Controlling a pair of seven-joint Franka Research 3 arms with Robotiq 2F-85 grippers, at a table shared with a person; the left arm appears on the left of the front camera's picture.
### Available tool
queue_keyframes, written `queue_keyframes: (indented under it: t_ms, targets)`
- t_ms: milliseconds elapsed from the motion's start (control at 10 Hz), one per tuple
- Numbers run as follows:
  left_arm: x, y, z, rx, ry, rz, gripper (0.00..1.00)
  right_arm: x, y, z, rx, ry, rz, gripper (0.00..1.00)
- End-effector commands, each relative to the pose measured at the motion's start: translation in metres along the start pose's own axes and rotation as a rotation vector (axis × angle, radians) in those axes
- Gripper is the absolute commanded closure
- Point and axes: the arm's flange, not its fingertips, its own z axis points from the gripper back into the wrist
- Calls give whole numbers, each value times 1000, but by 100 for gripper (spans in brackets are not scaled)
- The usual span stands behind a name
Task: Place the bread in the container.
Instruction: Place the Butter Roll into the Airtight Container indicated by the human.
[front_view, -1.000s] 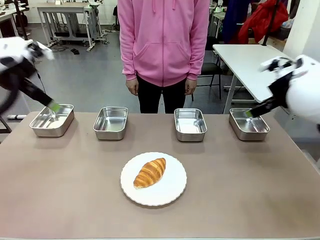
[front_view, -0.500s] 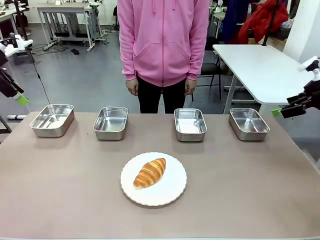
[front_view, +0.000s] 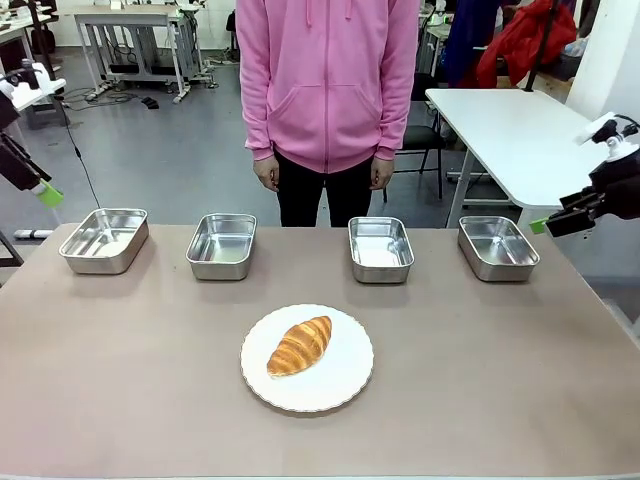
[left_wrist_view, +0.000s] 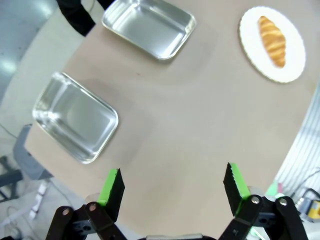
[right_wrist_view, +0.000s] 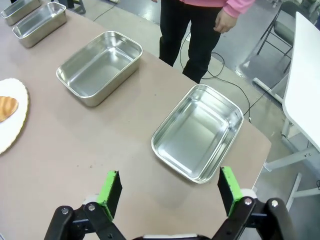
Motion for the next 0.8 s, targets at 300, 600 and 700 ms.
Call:
queue_keyframes:
  t_ms: [300,600,700]
  targets:
    - [-17,45,61,-157,-150,-103,0,58,-82,32,80,-29,-16,0]
    - [-42,66,73,-223,-223,-211,0,57,-117,50,153,-95,12,0]
    - [-52,72,74,-237,-253,-234,0,52,-126,56,152,-119,14,0]
